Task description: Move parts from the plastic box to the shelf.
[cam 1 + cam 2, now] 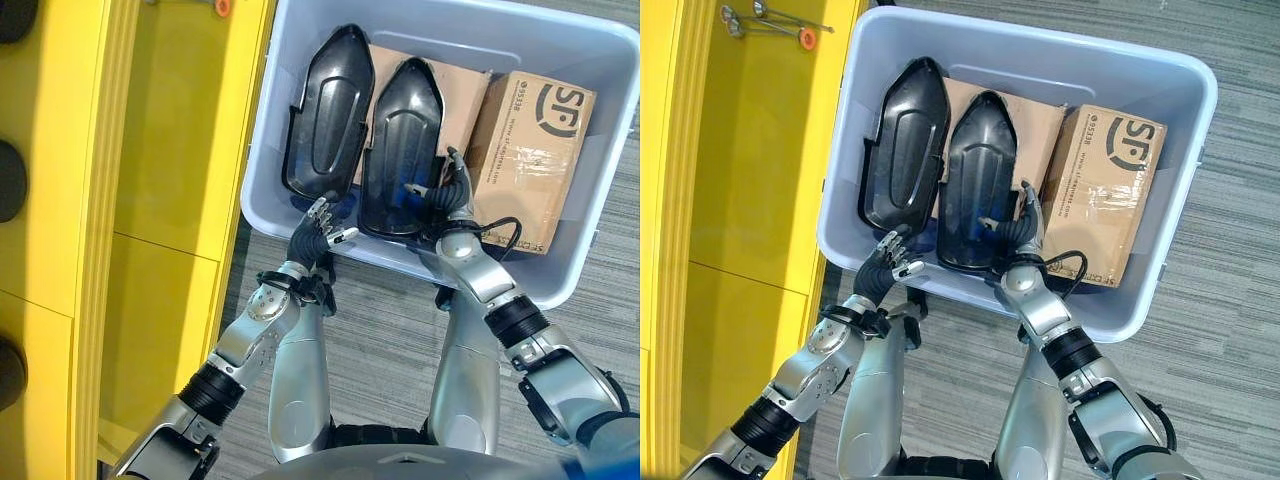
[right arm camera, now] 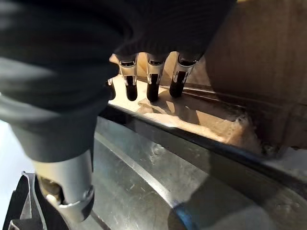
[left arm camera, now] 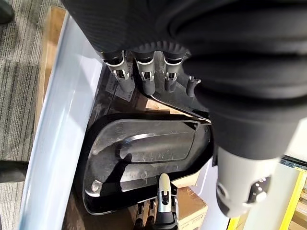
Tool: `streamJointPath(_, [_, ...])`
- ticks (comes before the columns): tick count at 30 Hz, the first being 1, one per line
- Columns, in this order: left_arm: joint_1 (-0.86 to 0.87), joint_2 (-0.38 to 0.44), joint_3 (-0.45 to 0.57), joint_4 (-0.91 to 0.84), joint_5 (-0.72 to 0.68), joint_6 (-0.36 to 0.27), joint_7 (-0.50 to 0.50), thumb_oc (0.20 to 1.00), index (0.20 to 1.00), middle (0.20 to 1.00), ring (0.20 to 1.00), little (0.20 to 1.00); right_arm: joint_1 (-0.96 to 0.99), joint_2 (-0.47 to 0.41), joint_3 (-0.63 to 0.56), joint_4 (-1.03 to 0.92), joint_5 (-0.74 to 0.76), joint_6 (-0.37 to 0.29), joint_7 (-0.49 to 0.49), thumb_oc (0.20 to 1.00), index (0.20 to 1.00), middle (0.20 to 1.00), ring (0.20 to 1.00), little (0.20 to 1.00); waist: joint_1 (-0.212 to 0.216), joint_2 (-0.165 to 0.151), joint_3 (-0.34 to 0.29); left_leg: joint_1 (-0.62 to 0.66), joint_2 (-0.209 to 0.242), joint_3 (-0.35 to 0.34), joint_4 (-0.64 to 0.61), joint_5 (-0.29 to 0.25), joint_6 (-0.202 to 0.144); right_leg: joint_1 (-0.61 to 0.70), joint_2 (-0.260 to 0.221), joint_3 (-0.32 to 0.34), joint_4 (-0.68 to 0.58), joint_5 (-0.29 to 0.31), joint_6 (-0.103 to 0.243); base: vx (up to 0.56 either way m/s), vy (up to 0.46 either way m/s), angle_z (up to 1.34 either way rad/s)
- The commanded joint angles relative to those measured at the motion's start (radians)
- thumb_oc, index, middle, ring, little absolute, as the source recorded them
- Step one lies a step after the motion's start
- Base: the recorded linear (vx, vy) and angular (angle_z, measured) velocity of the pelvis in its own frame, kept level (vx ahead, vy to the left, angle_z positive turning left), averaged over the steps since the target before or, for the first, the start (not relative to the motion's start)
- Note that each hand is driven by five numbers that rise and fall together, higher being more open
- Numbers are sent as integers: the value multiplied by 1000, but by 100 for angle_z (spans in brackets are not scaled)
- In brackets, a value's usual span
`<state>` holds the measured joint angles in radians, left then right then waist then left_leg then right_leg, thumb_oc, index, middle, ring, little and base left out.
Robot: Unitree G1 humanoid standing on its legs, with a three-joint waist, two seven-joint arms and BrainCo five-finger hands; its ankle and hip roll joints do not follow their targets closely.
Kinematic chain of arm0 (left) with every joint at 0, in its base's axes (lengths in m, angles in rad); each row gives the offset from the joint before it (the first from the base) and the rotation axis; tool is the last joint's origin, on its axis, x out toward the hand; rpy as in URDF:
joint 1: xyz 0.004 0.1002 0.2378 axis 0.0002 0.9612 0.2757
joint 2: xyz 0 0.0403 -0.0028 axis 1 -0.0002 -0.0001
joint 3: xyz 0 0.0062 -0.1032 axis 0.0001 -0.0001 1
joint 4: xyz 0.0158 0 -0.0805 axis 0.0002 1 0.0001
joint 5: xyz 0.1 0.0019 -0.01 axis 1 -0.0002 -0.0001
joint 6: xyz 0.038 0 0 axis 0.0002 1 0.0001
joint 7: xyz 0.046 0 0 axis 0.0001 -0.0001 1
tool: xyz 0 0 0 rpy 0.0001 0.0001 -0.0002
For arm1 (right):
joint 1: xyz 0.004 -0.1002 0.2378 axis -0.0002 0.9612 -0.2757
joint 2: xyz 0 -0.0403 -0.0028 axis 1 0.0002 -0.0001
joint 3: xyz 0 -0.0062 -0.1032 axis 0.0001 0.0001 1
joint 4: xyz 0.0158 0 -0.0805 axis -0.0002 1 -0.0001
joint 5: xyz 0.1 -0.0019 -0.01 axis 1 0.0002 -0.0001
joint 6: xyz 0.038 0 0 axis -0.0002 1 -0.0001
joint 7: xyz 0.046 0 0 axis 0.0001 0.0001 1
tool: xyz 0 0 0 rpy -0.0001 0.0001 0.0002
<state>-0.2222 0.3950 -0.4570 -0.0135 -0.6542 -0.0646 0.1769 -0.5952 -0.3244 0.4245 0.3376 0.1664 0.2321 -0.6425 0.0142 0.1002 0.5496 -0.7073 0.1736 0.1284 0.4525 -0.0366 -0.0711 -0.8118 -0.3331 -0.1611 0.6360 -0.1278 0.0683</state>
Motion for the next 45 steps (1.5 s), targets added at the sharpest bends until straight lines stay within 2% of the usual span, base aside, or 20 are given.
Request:
streamJointPath(1, [32, -19, -5, -82, 10, -40, -8, 1000, 1000, 1000, 1000, 1000, 35, 12, 14, 172, 55, 91, 74, 1000, 1000, 1000, 1000, 1000, 38, 66, -30, -56, -64, 61, 68, -74, 82, -8, 39, 16, 33, -7, -10, 0, 0, 0])
streamJointPath(3, [31, -20, -6, -78, 10, -45, -9, 1000, 1000, 1000, 1000, 1000, 31, 12, 23, 193, 29, 113, 64, 1000, 1000, 1000, 1000, 1000, 41, 70, -30, -71, -68, 58, 75, -75, 86, -23, 39, 19, 41, -7, -11, 0, 0, 0])
streamJointPath(6, [30, -17, -8, -71, 3, -58, -17, 1000, 1000, 1000, 1000, 1000, 23, 15, 36, 239, 69, 134, 69, 1000, 1000, 1000, 1000, 1000, 47, 76, -30, -91, -76, 52, 82, -76, 90, -45, 40, 23, 52, -7, -12, 0, 0, 0])
streamJointPath(7, [25, -21, -11, -60, 10, -68, -20, 1000, 1000, 1000, 1000, 1000, 16, 22, 43, 288, 89, 121, 65, 529, 529, 529, 529, 529, 51, 80, -30, -102, -78, 50, 82, -73, 91, -55, 40, 22, 58, -7, -14, -14, 10, 3])
streamJointPath(9, [18, -27, -16, -46, 2, -77, -19, 1000, 1000, 1000, 1000, 1000, 3, 26, 48, 346, 104, 98, 56, 200, 200, 200, 200, 200, 56, 86, -30, -113, -80, 48, 82, -70, 94, -67, 37, 22, 65, -9, -15, -6, 18, 6])
streamJointPath(14, [-5, -37, -33, -12, -17, -104, -35, 1000, 1000, 1000, 1000, 1000, -54, 18, 27, 504, 88, 87, 34, 200, 200, 200, 200, 200, 72, 113, -30, -141, -95, 36, 81, -58, 95, -99, 29, 23, 78, -4, -15, -4, 8, 8])
streamJointPath(16, [-10, -38, -40, 7, -18, -122, -54, 1000, 1000, 1000, 1000, 1000, -80, 10, 14, 577, 124, 79, 14, 200, 200, 200, 200, 200, 81, 121, -30, -153, -102, 30, 89, -58, 98, -109, 26, 21, 89, -7, -18, -1, -11, 15])
streamJointPath(18, [-13, -40, -47, 23, -2, -136, -63, 1000, 1000, 1000, 1000, 1000, -106, -6, -6, 650, 105, 105, -4, 200, 200, 200, 200, 200, 89, 129, -30, -164, -110, 23, 94, -58, 100, -116, 26, 18, 96, -10, -20, 0, -4, 4])
streamJointPath(20, [-18, -47, -54, 50, -9, -171, -80, 1000, 1000, 1000, 1000, 1000, -111, -16, 7, 706, 74, 181, 23, 200, 200, 200, 200, 200, 93, 132, -30, -181, -114, 18, 100, -58, 101, -130, 26, 15, 105, -10, -20, 3, -37, 10])
streamJointPath(21, [-21, -51, -60, 55, -7, -190, -81, 1000, 1000, 1000, 1000, 1000, -71, -17, 3, 764, 68, 169, 30, 200, 200, 200, 200, 200, 89, 135, -30, -195, -115, 15, 108, -61, 106, -146, 26, 18, 114, -12, -21, 17, -34, 15])
streamJointPath(26, [1, -55, -75, 62, 3, -215, -70, 1000, 1000, 1000, 1000, 1000, -25, -34, 3, 804, -18, 148, 50, 200, 200, 200, 200, 200, 82, 154, -30, -214, -121, 14, 122, -65, 112, -180, 24, 35, 138, -19, -27, 12, -4, 12])
streamJointPath(28, [25, -50, -72, 68, -11, -235, -80, 1000, 1000, 1000, 1000, 1000, -12, -41, 16, 804, -26, 108, 42, 200, 200, 200, 200, 200, 79, 163, -30, -205, -120, 18, 113, -57, 109, -175, 28, 39, 131, -17, -29, 2, -2, 2])
streamJointPath(31, [61, -36, -41, 53, -22, -224, -130, 1000, 1000, 1000, 1000, 1000, -20, -43, 44, 737, -56, -77, -22, 200, 200, 200, 200, 200, 79, 161, -30, -95, -113, 33, -2, -7, 90, -73, 51, 23, 16, 21, -17, -15, -31, -6])
streamJointPath(35, [73, -25, -20, 43, -25, -205, -129, 1000, 1000, 1000, 1000, 1000, -28, -45, 66, 650, -52, -143, -54, 200, 200, 200, 200, 200, 74, 142, -30, -12, -101, 42, -74, 21, 73, 11, 64, 4, -63, 48, -6, -14, -37, -15])
streamJointPath(38, [74, -25, -20, 42, -25, -205, -129, 1000, 1000, 1000, 1000, 1000, -28, -45, 66, 650, -52, -143, -54, 200, 200, 200, 200, 200, 74, 142, -30, -12, -101, 42, -74, 21, 73, 11, 64, 4, -63, 48, -6, -6, -26, -4])
streamJointPath(39, [77, -9, 11, 29, -24, -169, -114, 1000, 1000, 1000, 1000, 1000, -35, -56, 40, 516, -24, -237, -86, 200, 200, 200, 200, 200, 57, 105, -30, 132, -78, 58, -159, 41, 50, 147, 70, -11, -161, 75, 13, -21, -95, 0])
streamJointPath(40, [79, -8, 22, 25, -66, -138, -109, 1000, 1000, 1000, 1000, 1000, -33, -61, 21, 451, -25, -260, -105, 200, 200, 200, 200, 200, 48, 91, -30, 182, -69, 63, -179, 44, 45, 198, 70, -18, -193, 84, 18, -17, -104, -1])
streamJointPath(41, [80, -7, 30, 20, -72, -124, -103, 1000, 1000, 1000, 1000, 1000, -27, -66, 10, 407, -23, -251, -104, 200, 200, 200, 200, 200, 43, 85, -30, 214, -65, 66, -195, 45, 42, 229, 70, -20, -208, 86, 21, -1, -48, -22])
streamJointPath(44, [87, -3, 55, -7, -61, -91, -93, 1000, 1000, 1000, 1000, 1000, -11, -83, -43, 272, -59, -278, -128, 200, 200, 200, 200, 200, 25, 67, -30, 310, -53, 74, -230, 48, 33, 321, 67, -24, -243, 85, 27, -6, -43, -31])
streamJointPath(45, [83, -1, 67, -18, -61, -77, -82, 1000, 1000, 1000, 1000, 1000, -15, -91, -70, 221, -74, -272, -121, 200, 200, 200, 200, 200, 21, 64, -30, 332, -49, 81, -246, 69, 39, 342, 70, -30, -264, 108, 20, -41, -57, -11])
